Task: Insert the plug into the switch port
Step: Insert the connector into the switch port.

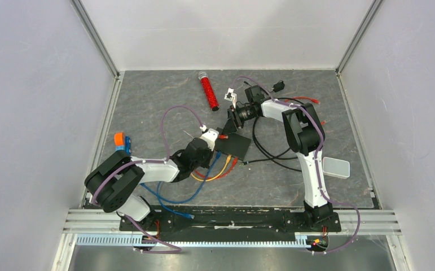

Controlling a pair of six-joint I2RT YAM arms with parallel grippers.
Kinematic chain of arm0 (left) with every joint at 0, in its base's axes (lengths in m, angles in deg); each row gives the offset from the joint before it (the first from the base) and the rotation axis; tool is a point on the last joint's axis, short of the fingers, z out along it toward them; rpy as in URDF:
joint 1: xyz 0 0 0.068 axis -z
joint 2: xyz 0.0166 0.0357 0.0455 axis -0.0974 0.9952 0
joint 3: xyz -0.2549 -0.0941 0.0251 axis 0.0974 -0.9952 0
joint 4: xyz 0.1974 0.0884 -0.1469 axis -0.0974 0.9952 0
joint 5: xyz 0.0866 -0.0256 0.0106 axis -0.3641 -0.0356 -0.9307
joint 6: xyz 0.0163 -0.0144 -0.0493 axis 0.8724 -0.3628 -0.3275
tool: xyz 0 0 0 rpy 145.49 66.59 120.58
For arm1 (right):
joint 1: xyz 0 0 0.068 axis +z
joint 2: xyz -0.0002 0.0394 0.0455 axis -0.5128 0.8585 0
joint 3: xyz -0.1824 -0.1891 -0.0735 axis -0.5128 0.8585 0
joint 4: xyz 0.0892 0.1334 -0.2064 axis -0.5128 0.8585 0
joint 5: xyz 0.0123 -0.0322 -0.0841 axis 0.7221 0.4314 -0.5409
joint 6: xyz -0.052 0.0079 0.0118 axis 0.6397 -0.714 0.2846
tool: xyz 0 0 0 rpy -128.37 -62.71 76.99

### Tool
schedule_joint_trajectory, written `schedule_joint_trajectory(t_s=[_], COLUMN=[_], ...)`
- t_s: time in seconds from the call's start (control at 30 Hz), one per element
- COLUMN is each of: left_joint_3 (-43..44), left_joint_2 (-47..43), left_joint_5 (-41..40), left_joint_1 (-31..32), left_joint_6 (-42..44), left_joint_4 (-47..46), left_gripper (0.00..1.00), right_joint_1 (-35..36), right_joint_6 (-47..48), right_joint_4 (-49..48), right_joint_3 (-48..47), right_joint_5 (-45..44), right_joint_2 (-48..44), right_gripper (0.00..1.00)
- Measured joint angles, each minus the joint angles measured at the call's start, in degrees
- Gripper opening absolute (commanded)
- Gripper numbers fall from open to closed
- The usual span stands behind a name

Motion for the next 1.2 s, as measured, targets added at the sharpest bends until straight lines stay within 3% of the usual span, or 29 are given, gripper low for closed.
schedule_joint_trajectory(t_s=[0.4,0.6,1.0,1.2], left_joint_3=[-1.4,-1.4,-1.3,-1.2], left_joint_2=[-2.8,0.5,3.5,4.4], left_joint_5=[-0.6,-1.5,-5.4,-6.5], left_joint_1=[0.3,0.5,1.4,1.7], left_joint_6=[0.0,-0.8,-2.2,-1.9], left_joint_4=[-1.5,-3.7,-8.3,-9.9], left_gripper=[0.02,0.02,0.02,0.02], right_joint_1=[0.0,0.1,0.2,0.3], right_joint_6=[0.0,-0.4,-2.1,0.0], right_joint_4=[0.1,-0.4,-12.4,-12.7], right_joint_3=[0.1,0.5,10.1,10.8], right_joint_5=[0.0,0.0,-2.8,-3.3], right_joint_2=[0.0,0.0,-4.6,-4.9], right_gripper=[0.52,0.5,0.46,0.45])
